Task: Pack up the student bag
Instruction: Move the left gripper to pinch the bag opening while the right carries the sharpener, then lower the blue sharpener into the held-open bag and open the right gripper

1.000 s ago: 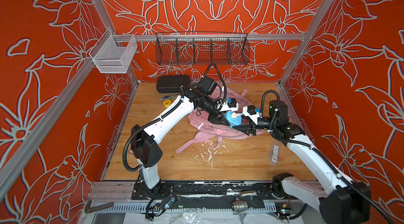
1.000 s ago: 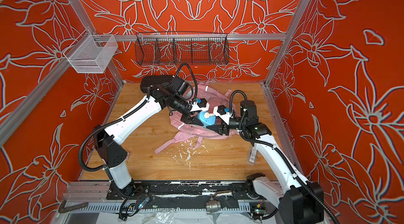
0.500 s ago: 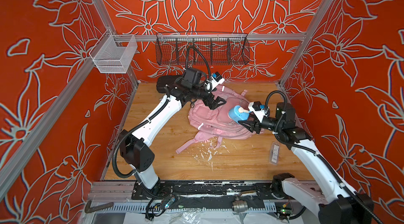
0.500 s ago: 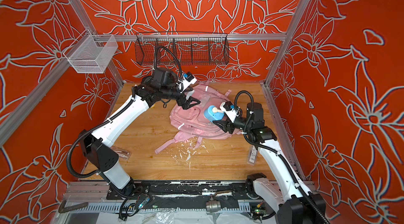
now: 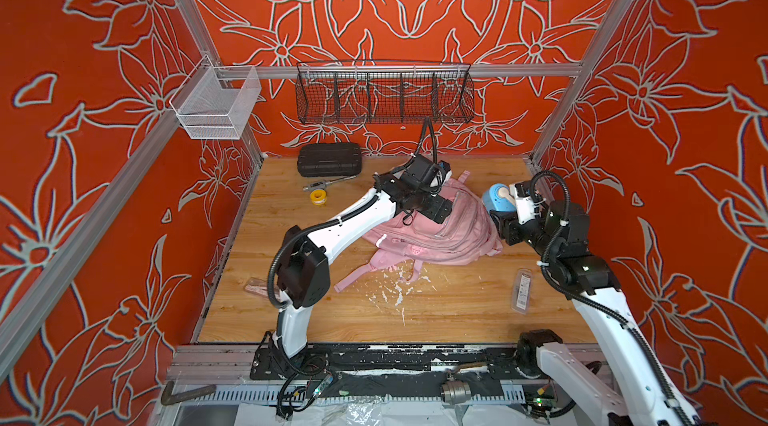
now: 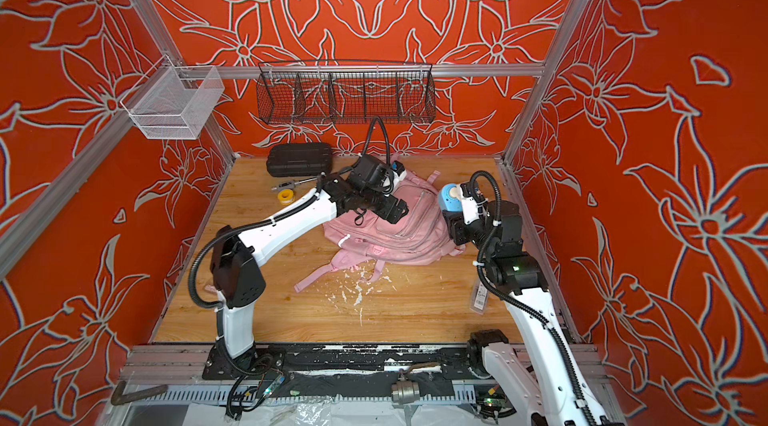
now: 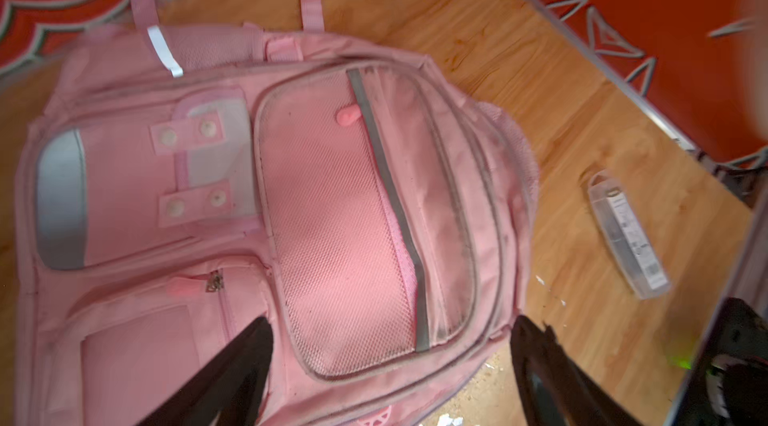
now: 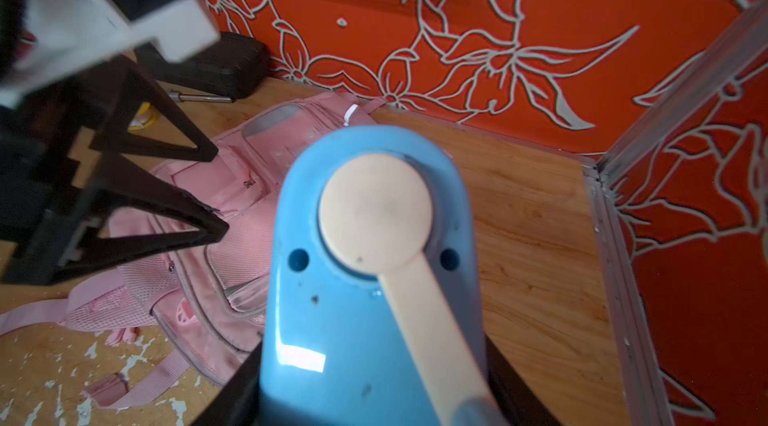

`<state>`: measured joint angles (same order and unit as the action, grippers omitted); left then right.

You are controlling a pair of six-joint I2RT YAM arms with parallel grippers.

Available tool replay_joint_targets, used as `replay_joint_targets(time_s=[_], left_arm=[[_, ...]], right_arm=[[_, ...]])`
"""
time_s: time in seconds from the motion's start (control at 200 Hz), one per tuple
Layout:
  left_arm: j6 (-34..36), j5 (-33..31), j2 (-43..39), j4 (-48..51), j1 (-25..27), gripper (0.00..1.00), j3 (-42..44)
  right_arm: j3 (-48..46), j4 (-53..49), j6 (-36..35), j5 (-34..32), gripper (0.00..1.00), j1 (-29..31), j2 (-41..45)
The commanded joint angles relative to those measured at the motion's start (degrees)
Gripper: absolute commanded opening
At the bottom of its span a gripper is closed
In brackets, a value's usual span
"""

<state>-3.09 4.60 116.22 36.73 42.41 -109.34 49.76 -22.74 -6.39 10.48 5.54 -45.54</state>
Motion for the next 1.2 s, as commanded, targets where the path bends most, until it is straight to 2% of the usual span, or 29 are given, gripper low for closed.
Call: replay_joint_targets(time_s=[0.0,0.18,0.28,0.38,0.48,0.545,0.641,0.711,0.851,0.956,1.046,1.196], left_arm=[[-2.86,-4.63,5.04,3.53,3.19,0.89,-5.53],[-5.33,-6.99,13.80,9.08,4.96,0.88,-14.84],[-7.32,-8.34,15.93,10.20,5.09,0.85,-16.69],[-9.13,-11.85,16.89,11.00,5.14,0.77,-17.16],[-9.74,-13.78,18.16,13.71,5.14,0.60,-19.06],[-9.67,-14.57,18.42,14.88,5.17,0.43,-19.81],[-9.02,-15.06,17.75,14.87,5.05,0.24,-19.85],[-8.22,-14.57,17.25,15.15,4.88,0.00,-20.90],[-6.19,-15.41,14.44,17.03,4.40,0.00,-24.84],[-6.17,-14.34,9.67,16.00,2.57,0.00,-24.74],[-7.31,-11.24,5.69,14.34,0.16,0.00,-23.59],[-10.37,-5.79,1.59,11.87,-3.15,0.00,-22.08]], right_arm=[[1.97,-3.02,2.33,-5.01,0.31,-0.26,1.86],[1.57,-4.66,1.87,-5.51,0.31,-0.30,3.13],[1.33,-5.14,1.49,-5.40,0.30,-0.29,3.26],[0.75,-4.89,1.64,-5.10,0.30,-0.26,3.22],[0.21,-4.46,2.04,-4.75,0.29,-0.33,3.00],[-0.01,-4.32,2.24,-4.77,0.29,-0.30,2.94],[-0.01,-4.31,2.44,-4.47,0.29,-0.22,2.65],[-0.08,-4.29,2.57,-4.11,0.29,-0.31,2.48],[-0.53,-4.76,2.81,-2.94,0.28,-0.23,1.96],[-1.09,-4.72,3.60,-1.25,0.28,-0.23,0.90],[-1.93,-3.62,4.92,1.19,0.27,-0.24,-0.49],[-2.98,0.10,9.84,9.17,0.24,-0.25,-5.56]])
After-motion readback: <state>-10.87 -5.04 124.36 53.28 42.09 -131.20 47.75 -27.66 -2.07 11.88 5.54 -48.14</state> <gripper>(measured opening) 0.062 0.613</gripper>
